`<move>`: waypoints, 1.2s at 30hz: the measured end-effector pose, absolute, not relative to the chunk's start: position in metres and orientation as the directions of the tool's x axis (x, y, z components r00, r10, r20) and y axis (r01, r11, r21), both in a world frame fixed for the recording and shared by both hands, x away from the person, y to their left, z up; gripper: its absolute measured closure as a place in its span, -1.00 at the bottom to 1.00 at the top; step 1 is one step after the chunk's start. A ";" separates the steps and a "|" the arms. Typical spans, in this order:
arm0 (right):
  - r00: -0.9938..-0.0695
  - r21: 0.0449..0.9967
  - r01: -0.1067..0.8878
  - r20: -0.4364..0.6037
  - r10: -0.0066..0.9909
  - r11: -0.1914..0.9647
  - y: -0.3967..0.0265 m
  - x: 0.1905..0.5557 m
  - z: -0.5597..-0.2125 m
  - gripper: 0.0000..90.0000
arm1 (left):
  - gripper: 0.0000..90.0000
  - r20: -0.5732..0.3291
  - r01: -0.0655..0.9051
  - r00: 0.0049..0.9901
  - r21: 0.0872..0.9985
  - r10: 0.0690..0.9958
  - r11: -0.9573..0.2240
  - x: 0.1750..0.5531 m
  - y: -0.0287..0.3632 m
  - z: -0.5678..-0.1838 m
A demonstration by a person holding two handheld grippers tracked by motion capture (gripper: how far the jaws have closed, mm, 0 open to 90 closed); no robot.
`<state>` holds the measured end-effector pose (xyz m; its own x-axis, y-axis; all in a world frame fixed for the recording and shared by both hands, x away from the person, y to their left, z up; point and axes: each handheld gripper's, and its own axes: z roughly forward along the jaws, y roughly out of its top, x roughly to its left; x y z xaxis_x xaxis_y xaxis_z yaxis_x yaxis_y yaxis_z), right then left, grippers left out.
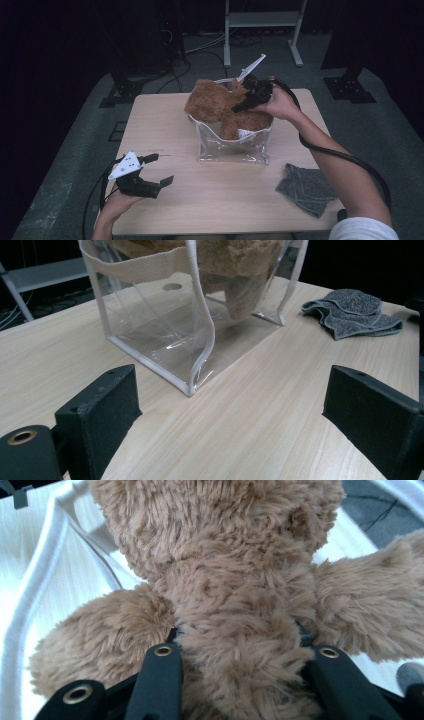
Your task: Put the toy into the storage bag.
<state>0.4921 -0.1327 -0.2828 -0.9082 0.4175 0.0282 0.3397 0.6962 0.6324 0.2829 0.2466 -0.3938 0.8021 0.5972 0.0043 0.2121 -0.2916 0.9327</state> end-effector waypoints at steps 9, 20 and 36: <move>-0.904 0.616 0.358 0.040 0.425 0.702 -0.138 0.494 -0.294 0.30 | -0.85 0.002 0.215 0.803 0.932 0.595 -0.292 0.283 0.246 -0.394; -0.904 0.639 0.345 0.030 0.427 0.687 -0.137 0.492 -0.291 -0.07 | -0.85 0.002 0.212 0.802 0.934 0.597 -0.287 0.282 0.247 -0.393; -0.917 0.783 0.307 0.092 0.387 0.542 -0.089 0.504 -0.275 0.37 | -0.85 0.006 0.205 0.806 0.936 0.592 -0.288 0.283 0.245 -0.391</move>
